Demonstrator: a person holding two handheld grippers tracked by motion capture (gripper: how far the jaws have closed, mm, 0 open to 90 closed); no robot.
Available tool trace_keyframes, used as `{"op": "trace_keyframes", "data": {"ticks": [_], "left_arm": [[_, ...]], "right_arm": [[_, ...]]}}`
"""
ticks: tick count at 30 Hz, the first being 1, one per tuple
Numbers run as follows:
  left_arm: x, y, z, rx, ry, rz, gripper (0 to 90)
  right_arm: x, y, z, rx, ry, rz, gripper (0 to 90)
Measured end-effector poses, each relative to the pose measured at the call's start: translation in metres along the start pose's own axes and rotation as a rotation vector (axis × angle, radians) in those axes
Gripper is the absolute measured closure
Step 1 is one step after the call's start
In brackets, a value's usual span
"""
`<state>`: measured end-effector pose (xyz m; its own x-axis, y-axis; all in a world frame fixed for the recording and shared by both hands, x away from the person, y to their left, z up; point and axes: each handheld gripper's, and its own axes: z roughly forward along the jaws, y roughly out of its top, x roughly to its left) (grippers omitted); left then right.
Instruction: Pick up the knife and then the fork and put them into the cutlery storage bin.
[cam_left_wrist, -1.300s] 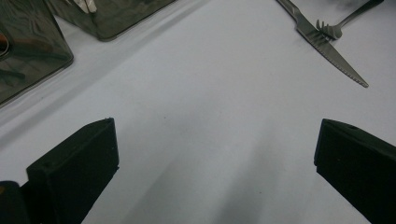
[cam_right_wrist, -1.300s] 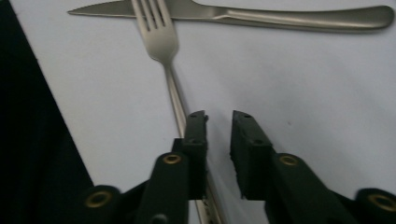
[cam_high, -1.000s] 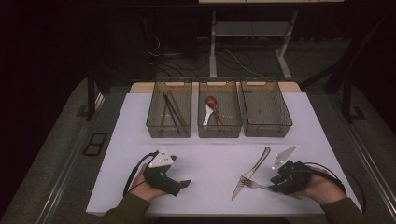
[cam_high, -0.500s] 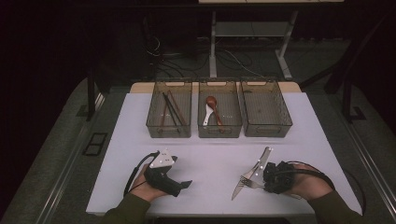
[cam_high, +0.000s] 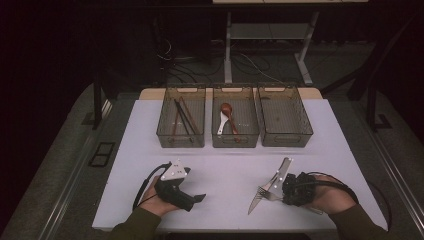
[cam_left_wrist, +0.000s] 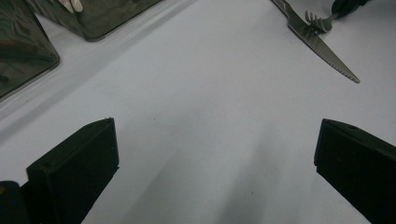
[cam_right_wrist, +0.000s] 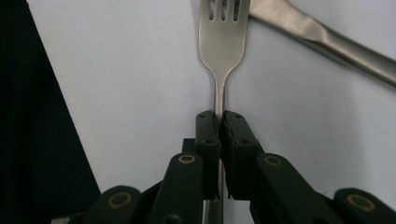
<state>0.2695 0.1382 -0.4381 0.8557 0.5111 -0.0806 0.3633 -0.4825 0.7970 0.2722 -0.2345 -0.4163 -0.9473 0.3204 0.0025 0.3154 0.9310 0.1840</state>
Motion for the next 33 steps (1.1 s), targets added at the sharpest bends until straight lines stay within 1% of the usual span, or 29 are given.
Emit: {"op": "trace_keyframes", "data": {"ticks": [2,4,6,9,10,12,13,14,16,19,21,24,27,29,30,33], "left_arm": [[0.0,0.0,0.0,-0.001,0.0,-0.001,0.0],[0.0,0.0,0.0,-0.001,-0.001,-0.001,0.0],[0.0,0.0,-0.001,-0.002,-0.002,0.0,0.0],[-0.001,0.0,0.0,-0.004,-0.006,0.002,0.0],[-0.001,0.0,-0.001,-0.005,-0.006,0.003,0.0],[-0.001,0.0,-0.001,-0.016,-0.007,-0.003,0.0],[-0.001,-0.001,-0.001,-0.02,-0.006,-0.005,0.0],[0.0,-0.001,-0.002,-0.021,-0.009,-0.002,0.0],[0.001,-0.001,-0.003,-0.031,-0.009,-0.009,0.0],[0.001,-0.001,-0.004,-0.039,-0.011,-0.01,0.0],[0.002,-0.002,-0.004,-0.04,-0.009,-0.01,0.0],[0.002,-0.002,-0.003,-0.037,-0.007,-0.013,0.0],[0.003,-0.003,-0.004,-0.037,-0.008,-0.01,0.0],[0.004,-0.004,-0.004,-0.038,-0.006,-0.011,0.0],[0.005,-0.004,-0.004,-0.036,-0.005,-0.005,0.0],[0.007,-0.005,-0.005,-0.045,-0.004,-0.008,0.0]], "right_arm": [[-0.002,-0.001,-0.002,-0.022,-0.004,0.017,85.1],[-0.004,-0.003,-0.004,-0.061,0.007,0.05,85.1],[-0.009,-0.006,-0.006,-0.089,-0.015,0.06,85.1],[-0.015,-0.011,-0.011,-0.159,-0.021,0.106,85.1],[-0.017,-0.013,-0.012,-0.182,-0.021,0.114,85.1],[-0.021,-0.017,-0.016,-0.224,-0.026,0.158,85.2],[-0.022,-0.019,-0.017,-0.242,-0.035,0.173,85.1],[-0.024,-0.02,-0.018,-0.265,-0.032,0.198,85.2],[-0.027,-0.024,-0.021,-0.304,-0.045,0.229,85.2],[-0.032,-0.03,-0.025,-0.374,-0.057,0.281,85.2],[-0.036,-0.034,-0.028,-0.42,-0.073,0.299,85.2],[-0.039,-0.039,-0.03,-0.479,-0.076,0.331,85.2],[-0.042,-0.042,-0.031,-0.518,-0.088,0.354,85.3],[-0.043,-0.044,-0.031,-0.534,-0.091,0.368,85.2],[-0.044,-0.045,-0.031,-0.542,-0.096,0.371,85.2],[-0.046,-0.046,-0.032,-0.567,-0.116,0.388,85.2]]}}
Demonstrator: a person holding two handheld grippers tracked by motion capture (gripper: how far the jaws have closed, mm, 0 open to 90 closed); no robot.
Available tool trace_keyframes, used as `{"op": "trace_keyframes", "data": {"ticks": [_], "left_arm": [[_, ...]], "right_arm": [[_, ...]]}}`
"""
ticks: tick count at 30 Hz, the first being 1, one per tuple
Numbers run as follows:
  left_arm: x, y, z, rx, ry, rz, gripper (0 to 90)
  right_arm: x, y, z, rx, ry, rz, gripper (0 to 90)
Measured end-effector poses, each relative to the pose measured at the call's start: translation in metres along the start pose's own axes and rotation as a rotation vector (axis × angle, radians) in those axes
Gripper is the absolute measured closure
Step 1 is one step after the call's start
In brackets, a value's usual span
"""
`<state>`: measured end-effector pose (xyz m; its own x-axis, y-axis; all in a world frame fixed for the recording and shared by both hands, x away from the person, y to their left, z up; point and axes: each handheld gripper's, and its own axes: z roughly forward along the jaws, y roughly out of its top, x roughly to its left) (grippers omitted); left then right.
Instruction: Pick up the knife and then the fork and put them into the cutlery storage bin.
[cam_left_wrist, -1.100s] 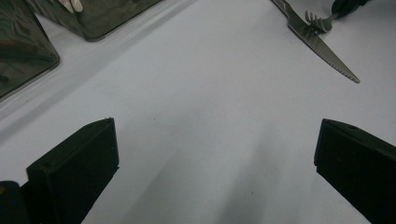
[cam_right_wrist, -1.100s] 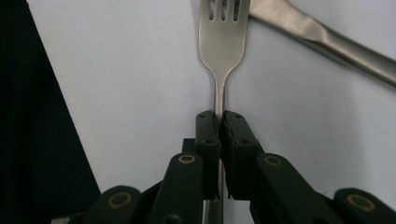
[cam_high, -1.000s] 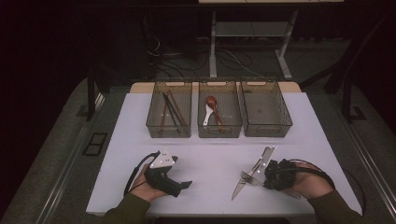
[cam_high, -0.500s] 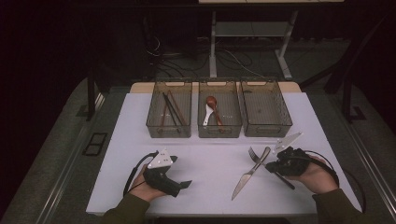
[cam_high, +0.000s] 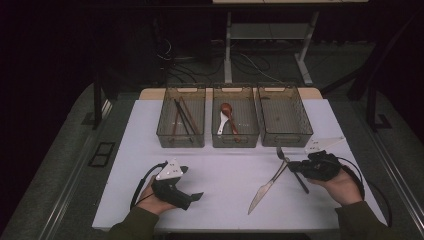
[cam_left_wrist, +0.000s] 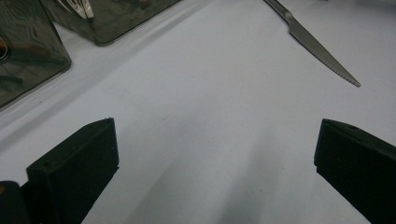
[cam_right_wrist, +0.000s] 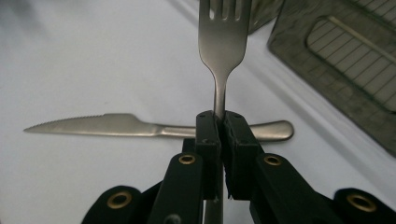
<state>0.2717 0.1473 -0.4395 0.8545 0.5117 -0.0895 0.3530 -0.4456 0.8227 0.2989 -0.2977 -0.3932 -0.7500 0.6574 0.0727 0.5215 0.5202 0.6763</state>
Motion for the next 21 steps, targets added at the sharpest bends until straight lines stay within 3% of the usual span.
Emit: {"op": "trace_keyframes", "data": {"ticks": [9,21], "left_arm": [[0.001,-0.001,0.0,0.014,0.002,0.013,0.0],[0.001,-0.001,0.001,0.018,0.004,0.012,0.0]], "right_arm": [[-0.01,0.002,-0.009,-0.125,-0.031,0.058,85.3],[-0.027,0.011,-0.015,-0.243,-0.045,0.116,85.3]]}}
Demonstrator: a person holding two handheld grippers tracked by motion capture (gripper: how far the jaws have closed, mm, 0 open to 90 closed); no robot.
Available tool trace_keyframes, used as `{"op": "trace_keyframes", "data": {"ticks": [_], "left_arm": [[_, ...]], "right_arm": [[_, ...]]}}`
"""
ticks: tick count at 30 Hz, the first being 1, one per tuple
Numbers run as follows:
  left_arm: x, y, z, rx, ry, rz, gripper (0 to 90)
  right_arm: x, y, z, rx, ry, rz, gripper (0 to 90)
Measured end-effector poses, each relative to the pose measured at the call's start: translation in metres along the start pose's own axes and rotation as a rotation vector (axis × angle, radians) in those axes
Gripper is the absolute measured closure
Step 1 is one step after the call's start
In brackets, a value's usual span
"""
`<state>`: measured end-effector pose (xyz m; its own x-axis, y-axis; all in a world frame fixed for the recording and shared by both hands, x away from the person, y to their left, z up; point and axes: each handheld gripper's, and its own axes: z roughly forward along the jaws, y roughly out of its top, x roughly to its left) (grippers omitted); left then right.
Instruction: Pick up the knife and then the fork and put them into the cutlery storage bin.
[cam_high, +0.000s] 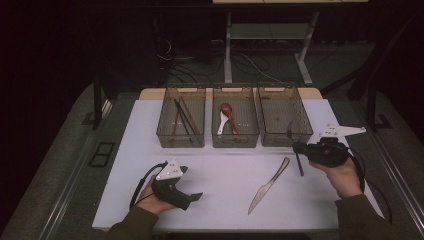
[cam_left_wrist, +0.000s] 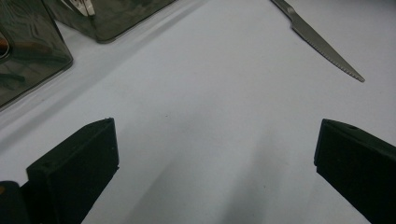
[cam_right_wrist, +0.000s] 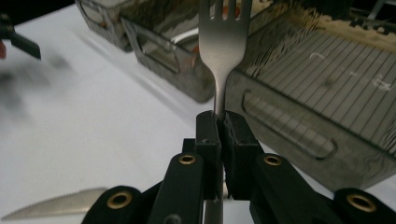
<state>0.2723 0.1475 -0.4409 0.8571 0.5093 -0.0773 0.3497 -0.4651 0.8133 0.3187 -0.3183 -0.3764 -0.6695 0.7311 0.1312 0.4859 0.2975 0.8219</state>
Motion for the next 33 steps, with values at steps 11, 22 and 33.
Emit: {"op": "trace_keyframes", "data": {"ticks": [11,22,33], "left_arm": [[0.0,0.0,0.0,-0.005,-0.002,-0.003,0.0],[-0.001,0.0,0.0,-0.017,-0.004,-0.014,0.0],[-0.003,0.0,0.002,-0.017,-0.007,-0.015,0.0]], "right_arm": [[-0.011,0.024,-0.004,-0.099,-0.021,0.021,85.3],[-0.037,0.067,-0.009,-0.199,-0.102,0.044,85.3],[-0.075,0.086,0.012,-0.207,-0.19,0.085,85.3]]}}
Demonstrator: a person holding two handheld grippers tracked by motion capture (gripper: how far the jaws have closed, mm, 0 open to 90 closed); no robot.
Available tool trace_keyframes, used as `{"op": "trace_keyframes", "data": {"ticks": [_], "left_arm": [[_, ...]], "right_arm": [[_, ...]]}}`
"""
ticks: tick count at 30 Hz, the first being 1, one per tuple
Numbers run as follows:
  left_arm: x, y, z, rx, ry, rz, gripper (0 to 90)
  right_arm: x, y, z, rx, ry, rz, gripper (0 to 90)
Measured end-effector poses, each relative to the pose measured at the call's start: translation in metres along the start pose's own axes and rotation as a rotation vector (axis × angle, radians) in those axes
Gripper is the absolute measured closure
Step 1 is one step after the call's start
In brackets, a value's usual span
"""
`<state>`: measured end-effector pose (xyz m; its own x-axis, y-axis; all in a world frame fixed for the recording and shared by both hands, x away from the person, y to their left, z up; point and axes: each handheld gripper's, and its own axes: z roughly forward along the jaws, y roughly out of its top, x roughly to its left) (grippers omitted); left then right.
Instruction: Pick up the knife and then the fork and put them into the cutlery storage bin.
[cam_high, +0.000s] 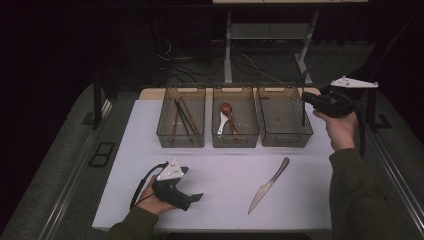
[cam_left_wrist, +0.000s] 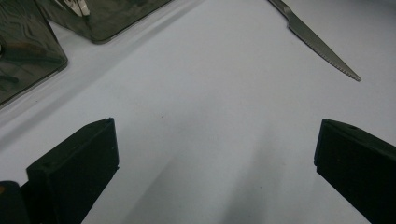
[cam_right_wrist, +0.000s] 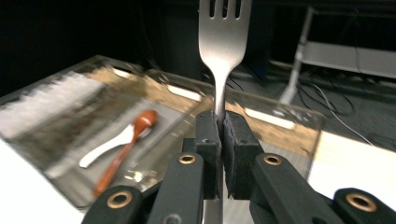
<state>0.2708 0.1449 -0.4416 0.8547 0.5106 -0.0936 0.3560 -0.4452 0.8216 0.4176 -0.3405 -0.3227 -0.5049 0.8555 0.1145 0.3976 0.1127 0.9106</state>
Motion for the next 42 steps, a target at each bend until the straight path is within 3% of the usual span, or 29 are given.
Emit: {"op": "trace_keyframes", "data": {"ticks": [8,13,22,26,28,29,30,32,38,42], "left_arm": [[0.0,0.0,-0.001,0.004,-0.003,0.008,0.0],[-0.001,0.0,-0.001,0.005,-0.004,0.008,0.0],[-0.001,0.0,0.0,0.01,-0.008,0.011,0.0],[-0.001,0.0,0.0,0.011,-0.008,0.01,0.0],[-0.001,0.0,0.0,0.011,-0.009,0.01,0.0],[-0.001,0.0,0.0,0.011,-0.009,0.01,0.0],[-0.002,0.0,0.0,0.011,-0.009,0.011,0.0],[-0.002,0.0,0.0,0.011,-0.009,0.011,0.0],[-0.002,0.0,0.0,0.011,-0.008,0.012,0.0],[-0.002,0.0,0.0,0.011,-0.009,0.013,0.0]], "right_arm": [[-0.006,-0.019,0.028,0.135,-0.038,0.01,85.3],[-0.004,-0.027,0.041,0.225,-0.054,-0.013,85.3],[-0.007,-0.04,0.055,0.363,-0.071,-0.025,85.1],[-0.009,-0.044,0.058,0.399,-0.075,-0.02,84.8],[-0.009,-0.046,0.059,0.402,-0.095,-0.022,84.0],[-0.009,-0.046,0.06,0.402,-0.08,-0.012,83.0],[-0.009,-0.046,0.061,0.404,-0.068,-0.011,79.5],[-0.007,-0.045,0.061,0.403,-0.09,-0.027,72.7],[-0.007,-0.043,0.055,0.353,-0.078,-0.003,59.3],[-0.005,-0.039,0.045,0.31,-0.033,0.025,57.8]]}}
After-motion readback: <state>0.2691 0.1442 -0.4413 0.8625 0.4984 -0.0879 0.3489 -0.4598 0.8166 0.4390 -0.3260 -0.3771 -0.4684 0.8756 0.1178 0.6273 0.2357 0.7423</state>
